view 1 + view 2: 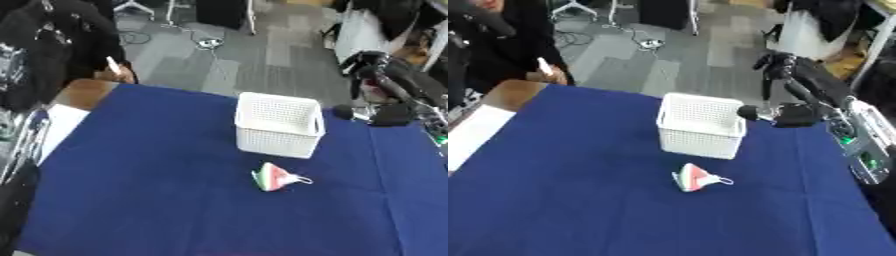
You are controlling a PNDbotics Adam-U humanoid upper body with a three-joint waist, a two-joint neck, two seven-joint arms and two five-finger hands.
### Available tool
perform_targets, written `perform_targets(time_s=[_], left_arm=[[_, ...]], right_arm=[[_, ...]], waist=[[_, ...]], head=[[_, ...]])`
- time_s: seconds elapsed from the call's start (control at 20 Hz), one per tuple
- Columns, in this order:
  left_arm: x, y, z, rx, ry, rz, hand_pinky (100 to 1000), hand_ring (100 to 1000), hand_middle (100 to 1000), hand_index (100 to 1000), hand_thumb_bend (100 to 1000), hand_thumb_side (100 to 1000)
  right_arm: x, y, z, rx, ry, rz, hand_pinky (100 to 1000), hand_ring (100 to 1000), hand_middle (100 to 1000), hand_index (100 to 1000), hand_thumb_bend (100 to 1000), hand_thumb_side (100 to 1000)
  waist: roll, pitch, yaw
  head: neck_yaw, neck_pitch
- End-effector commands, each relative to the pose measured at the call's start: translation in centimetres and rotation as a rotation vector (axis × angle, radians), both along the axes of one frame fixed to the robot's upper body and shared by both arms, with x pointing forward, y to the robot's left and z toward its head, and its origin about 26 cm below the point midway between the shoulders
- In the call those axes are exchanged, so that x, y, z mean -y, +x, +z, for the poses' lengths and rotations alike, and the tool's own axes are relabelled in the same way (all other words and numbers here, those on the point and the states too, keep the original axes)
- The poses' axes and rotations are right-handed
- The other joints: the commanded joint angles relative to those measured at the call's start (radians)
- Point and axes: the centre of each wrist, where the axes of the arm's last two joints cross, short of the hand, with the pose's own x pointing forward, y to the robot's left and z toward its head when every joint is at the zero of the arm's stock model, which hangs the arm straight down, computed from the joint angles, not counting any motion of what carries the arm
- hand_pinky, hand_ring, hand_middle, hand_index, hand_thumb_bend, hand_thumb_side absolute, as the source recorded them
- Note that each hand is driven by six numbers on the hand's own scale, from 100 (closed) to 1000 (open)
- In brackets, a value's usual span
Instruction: Pick up objects on the table and place them in the box.
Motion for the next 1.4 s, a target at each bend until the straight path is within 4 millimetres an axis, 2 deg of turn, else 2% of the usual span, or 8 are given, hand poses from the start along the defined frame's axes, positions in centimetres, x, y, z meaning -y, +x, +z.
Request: perform_targets(time_s=[0.05,0.3,0.45,0.65,0.7,0.75,0.85,1.4], left_arm=[[-0.3,-0.2,1.2,0.028,0.031,0.007,637,633,779,714,181,974],[-0.3,-0.2,1.2,0.029,0.033,0.005,636,633,779,714,181,975],[-0.2,-0.2,1.3,0.031,0.033,0.003,636,633,779,714,181,975],[-0.1,-0.2,1.4,0.033,0.032,-0.001,636,633,779,714,181,975],[-0.1,-0.2,1.4,0.033,0.032,-0.002,636,633,779,714,180,971],[0.0,-0.2,1.4,0.033,0.032,-0.002,636,633,779,714,181,976],[0.0,-0.2,1.4,0.033,0.032,-0.004,636,633,779,714,181,976],[0.3,-0.1,1.6,0.035,0.026,-0.012,636,634,779,714,182,976]], right_arm=[[0.6,0.5,0.8,0.009,-0.065,-0.008,810,701,729,399,754,1000],[0.6,0.9,-0.2,-0.018,-0.111,-0.005,821,706,728,400,739,1000],[0.3,1.0,-0.7,-0.03,-0.127,0.001,823,706,729,407,728,1000],[-0.1,1.2,-1.5,-0.047,-0.139,0.009,823,707,732,423,718,1000],[-0.2,1.2,-1.8,-0.055,-0.138,0.013,823,706,734,435,770,1000],[-0.4,1.2,-2.1,-0.062,-0.139,0.018,823,706,735,440,711,1000],[-0.8,1.2,-2.7,-0.077,-0.144,0.027,826,709,735,453,728,1000],[-2.4,1.1,-6.0,-0.163,-0.185,0.072,829,710,739,619,677,1000]], waist=[[0.002,-0.011,0.002],[0.001,-0.004,0.005],[0.0,-0.002,0.007],[-0.001,0.0,0.01],[-0.001,0.001,0.012],[-0.001,0.002,0.013],[-0.002,0.003,0.015],[-0.002,0.005,0.024]], head=[[-0.001,-0.028],[-0.063,-0.147],[-0.096,-0.184],[-0.117,-0.2],[-0.118,-0.203],[-0.118,-0.206],[-0.118,-0.209],[-0.063,-0.18]])
